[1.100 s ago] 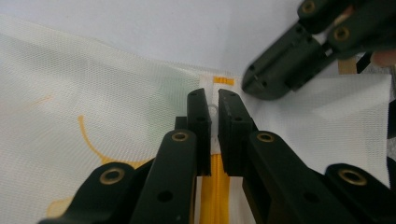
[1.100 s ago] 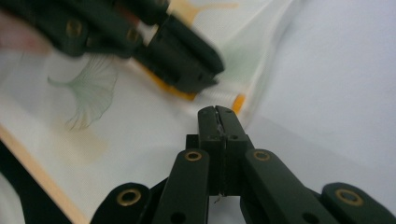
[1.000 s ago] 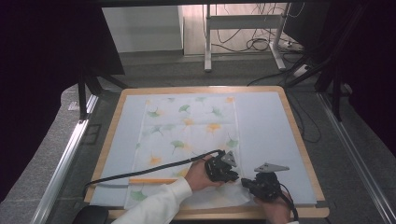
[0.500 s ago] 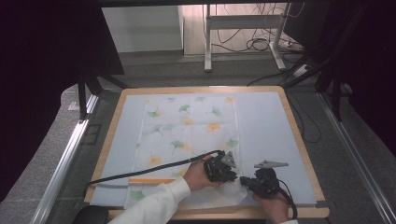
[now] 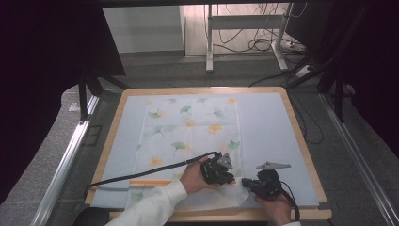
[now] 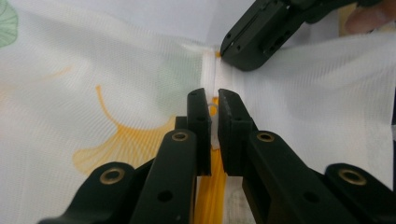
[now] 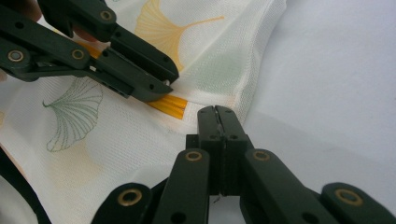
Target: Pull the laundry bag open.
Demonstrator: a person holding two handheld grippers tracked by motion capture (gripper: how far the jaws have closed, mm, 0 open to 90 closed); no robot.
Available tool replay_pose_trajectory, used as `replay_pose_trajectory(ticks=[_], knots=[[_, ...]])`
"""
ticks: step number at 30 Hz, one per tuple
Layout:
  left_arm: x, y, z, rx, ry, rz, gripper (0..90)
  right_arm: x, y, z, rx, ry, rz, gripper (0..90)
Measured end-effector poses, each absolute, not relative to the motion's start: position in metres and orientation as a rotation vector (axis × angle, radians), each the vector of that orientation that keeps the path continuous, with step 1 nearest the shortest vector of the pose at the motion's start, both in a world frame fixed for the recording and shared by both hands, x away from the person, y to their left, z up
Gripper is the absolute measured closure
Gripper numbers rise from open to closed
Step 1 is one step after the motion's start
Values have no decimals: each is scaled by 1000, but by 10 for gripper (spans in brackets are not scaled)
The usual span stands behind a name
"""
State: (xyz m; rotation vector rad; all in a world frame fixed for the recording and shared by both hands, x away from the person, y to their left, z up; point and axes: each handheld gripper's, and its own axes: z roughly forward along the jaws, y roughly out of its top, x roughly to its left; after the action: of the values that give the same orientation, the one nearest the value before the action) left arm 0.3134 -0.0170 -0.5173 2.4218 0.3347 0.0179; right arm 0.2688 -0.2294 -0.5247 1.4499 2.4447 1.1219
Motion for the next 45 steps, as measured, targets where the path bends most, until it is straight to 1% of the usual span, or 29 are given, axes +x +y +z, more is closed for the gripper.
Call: replay_pose_trajectory(ticks=[4, 9, 16, 27, 34, 40, 45], knots=[[314, -11, -517, 2437, 348, 30, 850, 269, -230, -525, 1448, 2447, 1119, 897], [317, 8, -519, 2427, 388, 0, 850, 269, -231, -525, 1459, 2445, 1132, 897], [314, 25, -519, 2436, 406, 12, 850, 269, -231, -525, 1453, 2446, 1130, 897], [312, 39, -519, 2428, 436, 16, 850, 269, -230, -525, 1436, 2449, 1134, 897], [311, 41, -519, 2442, 436, 29, 850, 269, -230, -525, 1435, 2451, 1134, 897], [312, 46, -520, 2424, 470, -4, 850, 269, -230, -525, 1430, 2454, 1130, 897], [311, 55, -519, 2428, 487, 6, 850, 269, -230, -525, 1430, 2454, 1126, 897]])
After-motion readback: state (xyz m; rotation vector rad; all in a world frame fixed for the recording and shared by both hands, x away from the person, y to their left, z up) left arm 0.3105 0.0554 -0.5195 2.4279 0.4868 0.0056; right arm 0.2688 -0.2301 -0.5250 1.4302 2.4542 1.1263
